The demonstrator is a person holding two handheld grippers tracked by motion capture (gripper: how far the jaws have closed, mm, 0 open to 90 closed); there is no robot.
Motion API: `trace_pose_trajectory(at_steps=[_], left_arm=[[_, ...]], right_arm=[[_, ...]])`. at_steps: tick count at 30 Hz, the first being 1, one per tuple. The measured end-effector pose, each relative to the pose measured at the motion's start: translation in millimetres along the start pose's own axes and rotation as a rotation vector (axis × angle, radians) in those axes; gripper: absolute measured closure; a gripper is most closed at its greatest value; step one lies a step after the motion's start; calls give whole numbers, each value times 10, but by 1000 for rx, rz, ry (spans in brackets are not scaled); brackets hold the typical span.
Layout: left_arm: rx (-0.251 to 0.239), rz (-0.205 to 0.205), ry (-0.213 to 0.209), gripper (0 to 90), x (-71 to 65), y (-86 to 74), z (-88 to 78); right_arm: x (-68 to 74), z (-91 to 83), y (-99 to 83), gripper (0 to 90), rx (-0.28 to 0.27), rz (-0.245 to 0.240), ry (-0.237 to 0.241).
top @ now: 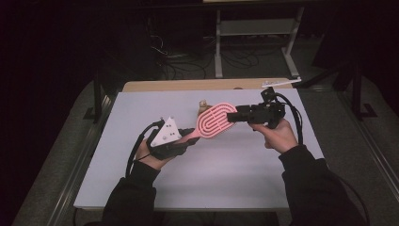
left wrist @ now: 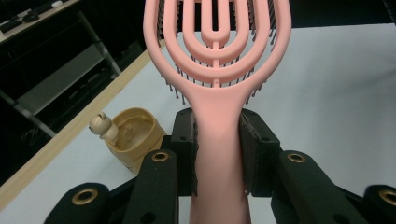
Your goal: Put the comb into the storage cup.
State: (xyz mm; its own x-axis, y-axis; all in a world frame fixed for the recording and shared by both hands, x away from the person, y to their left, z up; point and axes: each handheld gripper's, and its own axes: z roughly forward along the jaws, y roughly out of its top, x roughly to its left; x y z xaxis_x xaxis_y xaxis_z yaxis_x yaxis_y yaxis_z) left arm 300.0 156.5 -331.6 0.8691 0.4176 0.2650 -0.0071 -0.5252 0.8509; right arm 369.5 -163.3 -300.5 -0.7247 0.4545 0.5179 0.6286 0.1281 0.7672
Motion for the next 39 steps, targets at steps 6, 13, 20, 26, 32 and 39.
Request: trace_pose_trajectory(at_steps=[6, 13, 20, 26, 32, 39], left_arm=[[-4, 7, 2, 696, -10, -6, 6], [2, 8, 7, 696, -5, -31, 8], [7, 10, 3, 696, -15, -53, 43], [23, 6, -8, 696, -13, -66, 65], [23, -9, -19, 696, -9, -95, 65], [24, -22, -23, 695, 2, -93, 69]], right_arm=[[-44, 36, 25, 383, -21, 108, 98], [-102, 76, 29, 498, 1, 225, 108], [-134, 106, 43, 540, 47, 287, 124], [-96, 105, 86, 596, 61, 290, 176], [25, 112, 163, 624, 85, 262, 191], [144, 121, 262, 628, 116, 223, 168]])
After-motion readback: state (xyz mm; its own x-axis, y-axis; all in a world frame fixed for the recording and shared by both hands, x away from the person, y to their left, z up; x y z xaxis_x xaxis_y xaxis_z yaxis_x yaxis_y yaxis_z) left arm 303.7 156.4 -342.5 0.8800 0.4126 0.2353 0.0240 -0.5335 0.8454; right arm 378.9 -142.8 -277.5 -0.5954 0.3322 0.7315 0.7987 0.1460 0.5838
